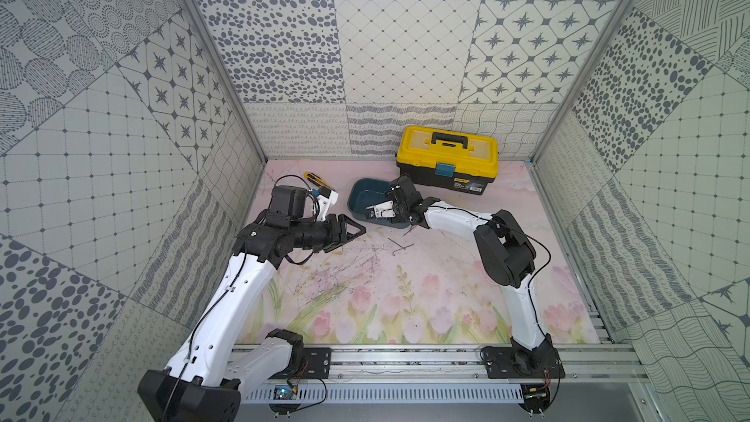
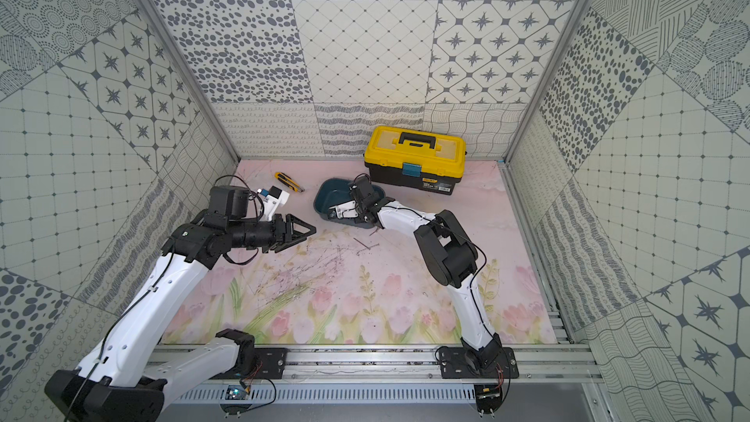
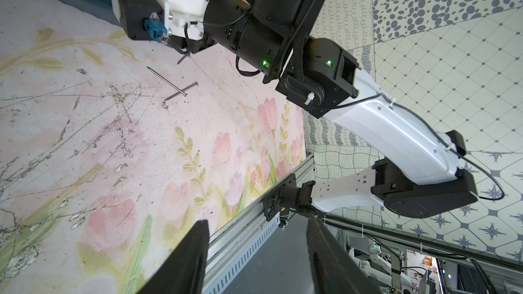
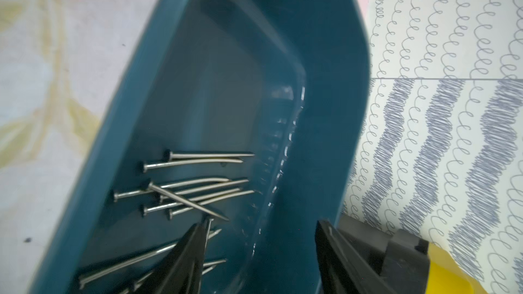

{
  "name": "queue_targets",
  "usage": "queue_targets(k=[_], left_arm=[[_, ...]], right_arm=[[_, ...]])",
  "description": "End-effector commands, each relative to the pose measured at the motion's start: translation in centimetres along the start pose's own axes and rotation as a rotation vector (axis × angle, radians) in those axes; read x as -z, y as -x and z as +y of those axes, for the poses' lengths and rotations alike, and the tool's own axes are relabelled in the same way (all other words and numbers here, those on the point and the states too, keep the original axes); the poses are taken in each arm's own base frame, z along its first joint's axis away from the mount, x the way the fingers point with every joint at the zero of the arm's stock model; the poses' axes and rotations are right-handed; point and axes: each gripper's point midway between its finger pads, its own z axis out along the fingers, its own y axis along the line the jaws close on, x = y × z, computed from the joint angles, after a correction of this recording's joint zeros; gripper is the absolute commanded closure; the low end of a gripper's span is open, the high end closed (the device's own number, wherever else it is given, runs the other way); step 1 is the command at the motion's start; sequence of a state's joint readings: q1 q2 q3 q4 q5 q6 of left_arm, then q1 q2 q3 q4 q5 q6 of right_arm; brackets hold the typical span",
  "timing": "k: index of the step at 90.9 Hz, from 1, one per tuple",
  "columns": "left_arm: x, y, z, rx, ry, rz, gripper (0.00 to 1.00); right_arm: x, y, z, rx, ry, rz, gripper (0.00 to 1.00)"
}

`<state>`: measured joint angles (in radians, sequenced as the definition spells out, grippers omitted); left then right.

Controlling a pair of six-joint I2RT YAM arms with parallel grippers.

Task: Put the nails on the desktop into the storage box
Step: Place the nail in the storage box, then pick up the nail from the center of the board.

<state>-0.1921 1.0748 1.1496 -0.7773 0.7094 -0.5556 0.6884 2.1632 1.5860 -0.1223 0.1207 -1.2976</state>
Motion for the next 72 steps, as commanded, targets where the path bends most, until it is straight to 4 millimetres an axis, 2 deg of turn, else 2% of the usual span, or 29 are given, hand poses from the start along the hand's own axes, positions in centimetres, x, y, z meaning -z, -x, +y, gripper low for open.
queue_targets(k=[1,9,15,19,23,26,33,39,50,57,65,72], left_arm=[[0.1,0.6,-0.1,-0.011,0.001,-0.013,0.32],[0.3,1.0,-0.1,-0.030,0.026,-0.029,0.18],[0.2,1.2,0.2,-0.038,0.039,-0.039,0.03],[0.2,1.3,0.6,-0.034,0.051,-0.047,0.01],[0.1,1.4,0.8,-0.035,0.057,-0.059,0.01],[0.0,1.5,0.9,-0.033,0.059,-0.067,0.01],[-0.2,1.7,1.3,-0.015,0.066,-0.081,0.01],[-0.6,1.8,2.1,0.015,0.081,-0.092,0.01],[-1.8,1.0,3.3,0.040,0.112,-0.077,0.01],[-2.3,0.5,3.8,0.031,0.147,-0.075,0.01],[-2.3,0.3,4.7,0.048,0.186,-0.099,0.01],[-2.3,0.1,5.3,0.063,0.209,-0.109,0.01]], right_arm=[[1.7,1.5,-2.1,-0.048,-0.075,-0.045,0.25],[4.7,2.7,-5.9,-0.196,-0.159,-0.108,0.23],[8.0,3.6,-9.4,-0.372,-0.225,-0.176,0.22],[10.5,3.9,-11.6,-0.509,-0.261,-0.220,0.18],[13.3,3.9,-13.8,-0.643,-0.301,-0.250,0.07],[15.2,3.4,-15.1,-0.734,-0.332,-0.259,0.04],[18.5,3.0,-15.9,-0.908,-0.308,-0.296,0.03],[20.6,2.5,-15.3,-1.052,-0.244,-0.309,0.03],[23.4,3.2,-12.0,-1.227,-0.032,-0.360,0.03],[25.0,3.0,-10.1,-1.352,0.076,-0.367,0.03],[25.4,2.4,-7.0,-1.466,0.187,-0.322,0.07],[25.0,1.8,-3.6,-1.518,0.266,-0.244,0.11]])
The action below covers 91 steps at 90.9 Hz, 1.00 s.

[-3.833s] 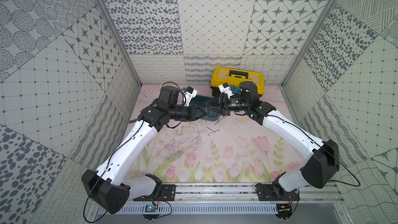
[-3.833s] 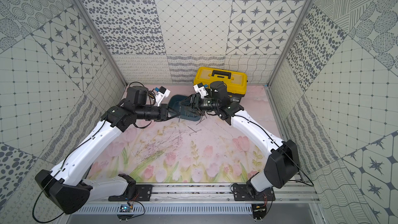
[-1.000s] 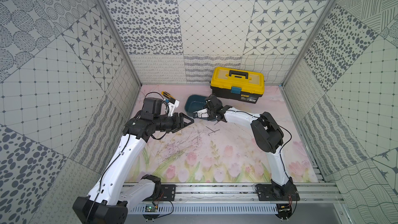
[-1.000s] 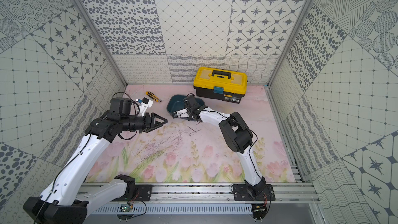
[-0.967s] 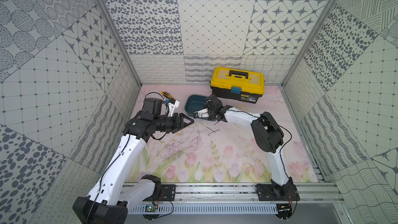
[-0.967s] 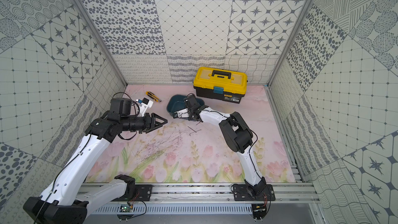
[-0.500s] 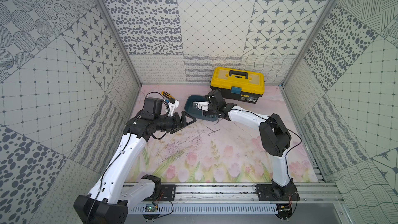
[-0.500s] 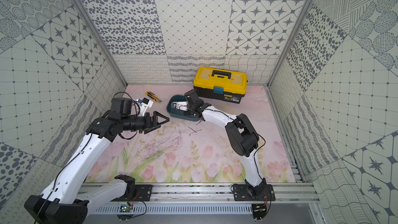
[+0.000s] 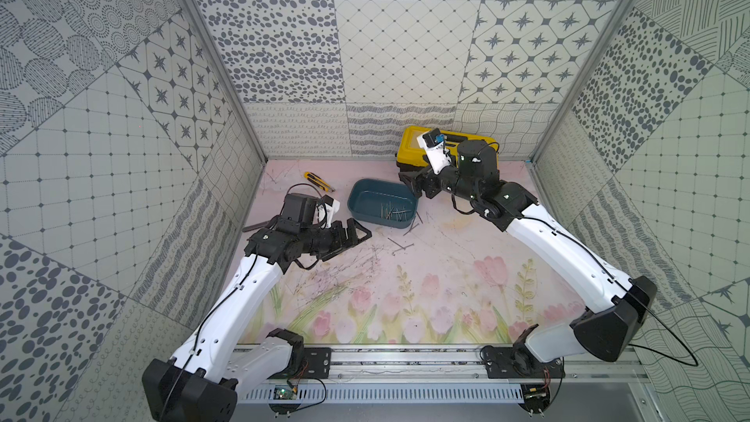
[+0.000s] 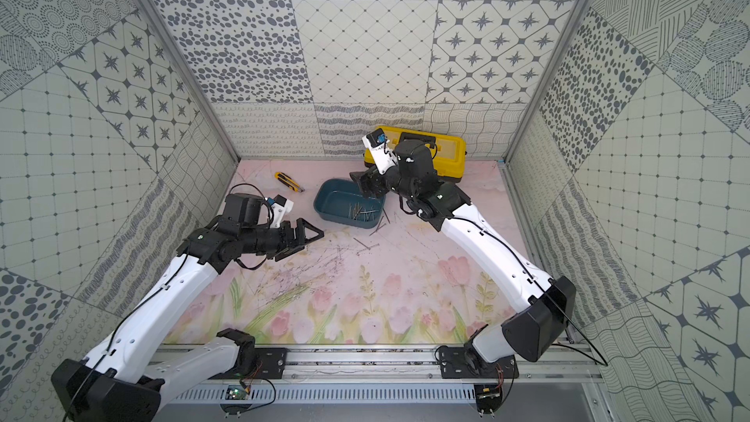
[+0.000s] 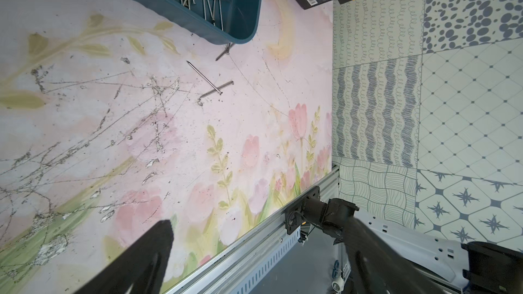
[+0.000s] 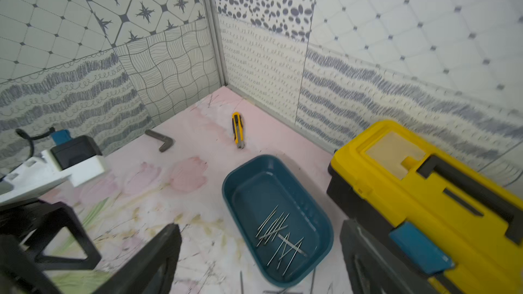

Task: Put the nails on the desktop into the storage box
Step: Pick up the nail from the center of the board.

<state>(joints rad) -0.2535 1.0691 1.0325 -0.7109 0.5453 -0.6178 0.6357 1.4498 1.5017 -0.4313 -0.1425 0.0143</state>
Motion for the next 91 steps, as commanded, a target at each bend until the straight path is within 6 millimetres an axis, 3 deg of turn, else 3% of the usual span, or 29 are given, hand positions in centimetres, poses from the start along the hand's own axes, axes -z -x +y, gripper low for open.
queue_targets(k=[1,20,42,61,75,91], left_arm=[[-0.2,1.2,1.3,0.017,0.071,-0.094,0.01],[-1.1,-0.3,1.5,-0.016,0.090,-0.043,0.01],[-2.8,-3.6,2.8,-0.035,0.128,0.049,0.01],[-3.3,-5.7,4.8,-0.017,0.161,0.085,0.01],[-3.1,-6.0,5.0,-0.025,0.171,0.096,0.01],[-3.0,-6.1,4.9,-0.031,0.163,0.100,0.01]], right_arm=[[-0.3,-8.8,1.4,-0.248,0.071,0.278,0.11],[0.2,-16.7,2.7,-0.248,0.075,0.470,0.31],[-1.9,-22.1,3.9,-0.171,0.068,0.602,0.42],[-5.2,-24.5,4.4,-0.175,0.083,0.647,0.49],[-7.8,-26.3,4.2,-0.160,0.075,0.688,0.53],[-9.6,-26.8,3.6,-0.127,0.045,0.698,0.55]])
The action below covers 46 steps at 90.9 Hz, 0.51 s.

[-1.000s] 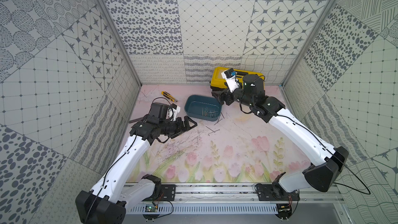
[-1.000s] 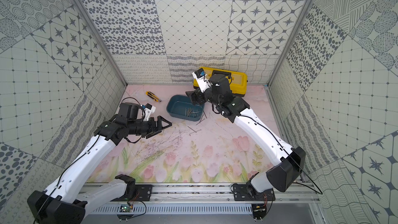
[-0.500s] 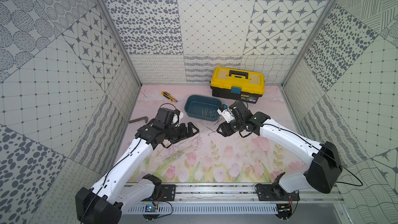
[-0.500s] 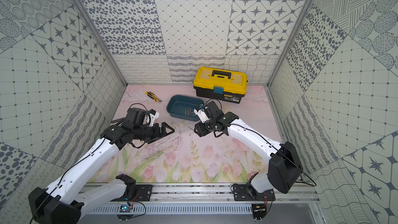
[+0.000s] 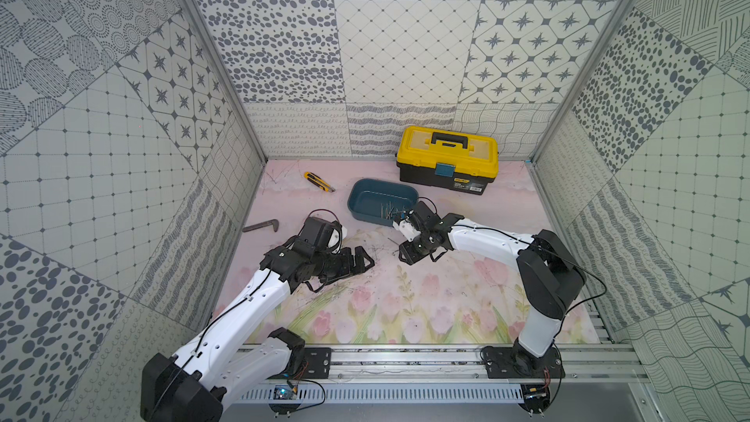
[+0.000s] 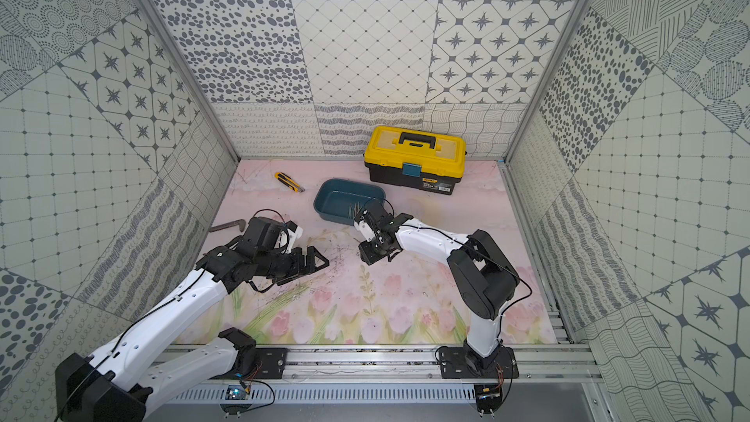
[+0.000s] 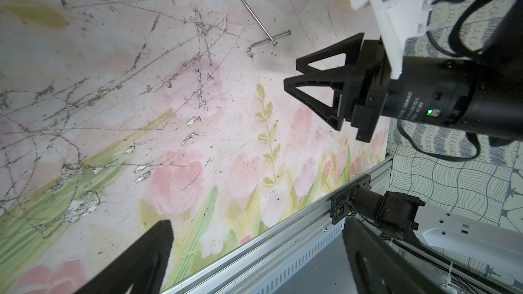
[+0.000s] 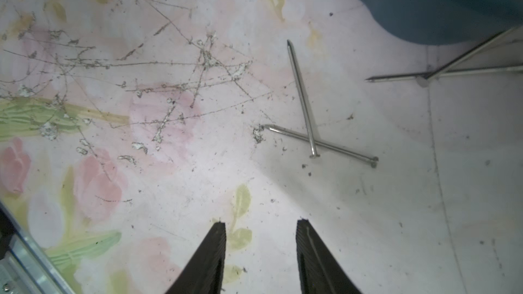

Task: Put the nails on the desktop into the storage box
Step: Pick up the nail from the center of the board.

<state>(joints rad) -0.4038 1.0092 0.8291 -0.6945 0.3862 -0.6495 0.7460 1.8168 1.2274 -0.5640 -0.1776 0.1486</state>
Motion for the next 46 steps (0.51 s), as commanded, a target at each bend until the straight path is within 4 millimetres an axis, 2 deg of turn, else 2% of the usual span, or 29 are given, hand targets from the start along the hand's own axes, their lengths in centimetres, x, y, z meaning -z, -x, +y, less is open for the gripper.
queue_targets(k=[1,46], left_arm=[[0.1,-0.3,0.2,-0.021,0.011,0.002,0.01],[0.6,-0.1,-0.6,-0.042,-0.007,0.011,0.01]], right_arm=[[0.3,3.1,0.2,0.046,-0.019,-0.086,0.55],[-4.0,4.5,-1.4,0.062,-0.085,-0.062,0.61]])
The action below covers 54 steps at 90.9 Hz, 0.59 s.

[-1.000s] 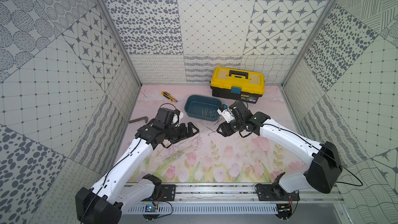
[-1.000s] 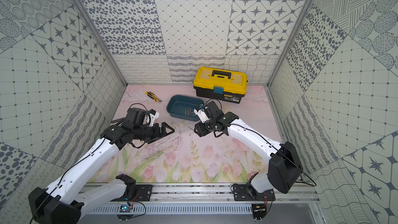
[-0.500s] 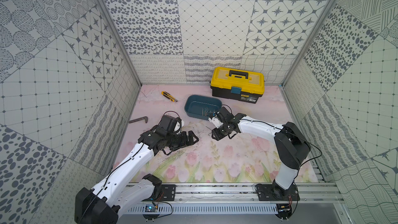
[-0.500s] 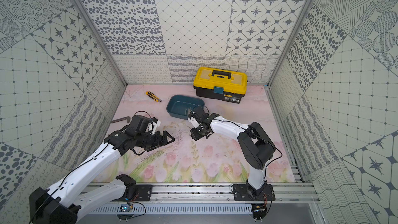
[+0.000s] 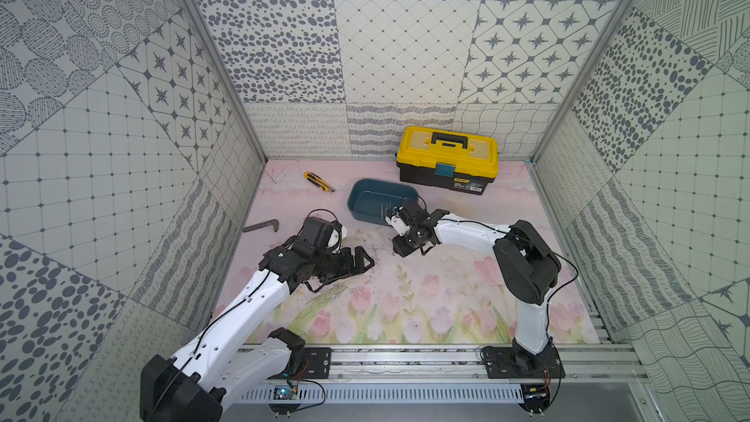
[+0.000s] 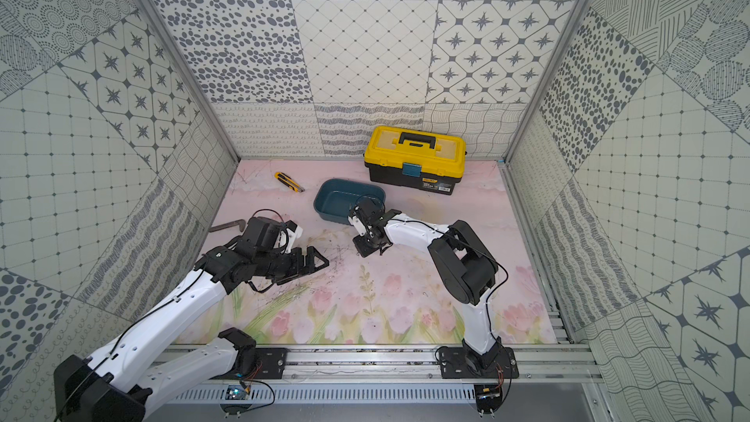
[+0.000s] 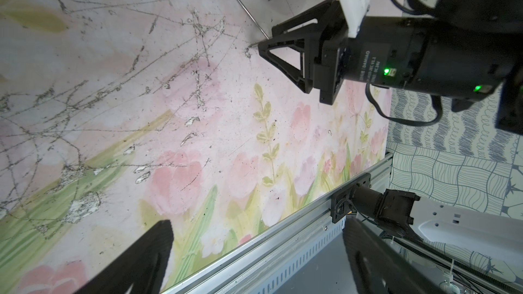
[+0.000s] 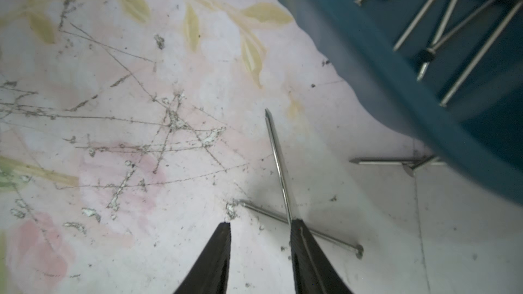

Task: Put the nails on the desktop into the storage box
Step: Pick up the nail from the center of the board.

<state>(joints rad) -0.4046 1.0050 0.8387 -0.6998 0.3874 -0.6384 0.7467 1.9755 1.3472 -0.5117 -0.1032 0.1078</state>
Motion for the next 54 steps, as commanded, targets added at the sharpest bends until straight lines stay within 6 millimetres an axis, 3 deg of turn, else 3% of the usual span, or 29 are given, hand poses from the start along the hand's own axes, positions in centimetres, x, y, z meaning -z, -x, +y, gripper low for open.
queue_targets(k=[1,18,39,54], left_arm=[[0.3,-0.2,-0.3,-0.028,-0.001,0.018,0.01],[0.3,-0.4,-0.2,-0.026,0.002,0.026,0.01],[0.3,-0.3,-0.3,-0.027,-0.002,0.022,0.01],[0.2,-0.4,-0.2,-0.023,0.000,0.028,0.01]], right_arm=[[-0.6,1.6,0.0,0.017,-0.015,-0.041,0.62],[-1.6,1.9,-0.3,0.008,-0.024,-0.035,0.67],[-2.4,0.4,-1.0,0.009,-0.051,0.009,0.72],[-2.7,-1.6,-1.8,0.056,-0.094,0.070,0.92]])
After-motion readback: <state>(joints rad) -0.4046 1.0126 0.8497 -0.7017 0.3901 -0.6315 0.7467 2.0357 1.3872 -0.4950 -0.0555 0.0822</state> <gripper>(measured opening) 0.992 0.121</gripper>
